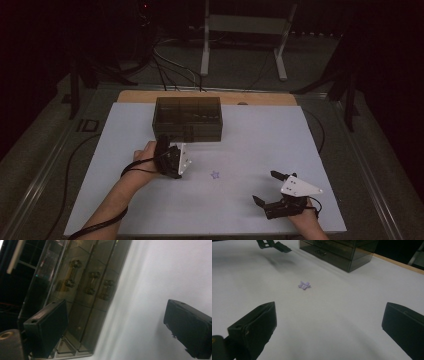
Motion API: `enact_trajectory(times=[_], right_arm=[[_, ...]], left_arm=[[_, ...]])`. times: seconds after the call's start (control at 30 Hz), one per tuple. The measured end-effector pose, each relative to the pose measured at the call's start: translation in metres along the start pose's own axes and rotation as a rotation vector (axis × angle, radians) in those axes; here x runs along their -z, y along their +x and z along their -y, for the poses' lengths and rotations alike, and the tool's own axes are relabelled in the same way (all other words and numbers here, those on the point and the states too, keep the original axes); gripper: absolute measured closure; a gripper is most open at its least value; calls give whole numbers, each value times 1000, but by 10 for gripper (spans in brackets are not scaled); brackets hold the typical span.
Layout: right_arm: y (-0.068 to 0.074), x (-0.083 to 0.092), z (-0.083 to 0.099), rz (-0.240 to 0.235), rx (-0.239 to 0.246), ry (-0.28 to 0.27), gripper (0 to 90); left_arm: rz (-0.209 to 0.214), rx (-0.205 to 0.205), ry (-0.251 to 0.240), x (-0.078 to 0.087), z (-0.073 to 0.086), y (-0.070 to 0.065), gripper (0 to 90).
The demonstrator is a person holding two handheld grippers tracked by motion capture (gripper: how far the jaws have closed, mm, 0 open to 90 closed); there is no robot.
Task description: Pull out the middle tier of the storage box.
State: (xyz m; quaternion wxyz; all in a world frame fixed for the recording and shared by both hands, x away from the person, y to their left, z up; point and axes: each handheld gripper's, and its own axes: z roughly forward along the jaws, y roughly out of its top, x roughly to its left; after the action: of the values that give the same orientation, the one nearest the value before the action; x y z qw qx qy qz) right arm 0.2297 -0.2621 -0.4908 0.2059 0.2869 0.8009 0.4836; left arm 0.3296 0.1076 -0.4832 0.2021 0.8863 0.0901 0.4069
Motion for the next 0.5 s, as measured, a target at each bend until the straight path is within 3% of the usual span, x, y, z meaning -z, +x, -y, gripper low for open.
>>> enact_trajectory(times=[0.2,0.37,0.5], right_arm=[[0,1,0,0,-7,-1,3],[1,0,0,-5,-3,3,3],[1,0,0,-7,-5,3,3]], left_arm=[[-91,-100,-6,-7,1,-4,154],[-168,-163,2,-14,1,-8,168],[-195,-236,24,-20,-1,-13,212]])
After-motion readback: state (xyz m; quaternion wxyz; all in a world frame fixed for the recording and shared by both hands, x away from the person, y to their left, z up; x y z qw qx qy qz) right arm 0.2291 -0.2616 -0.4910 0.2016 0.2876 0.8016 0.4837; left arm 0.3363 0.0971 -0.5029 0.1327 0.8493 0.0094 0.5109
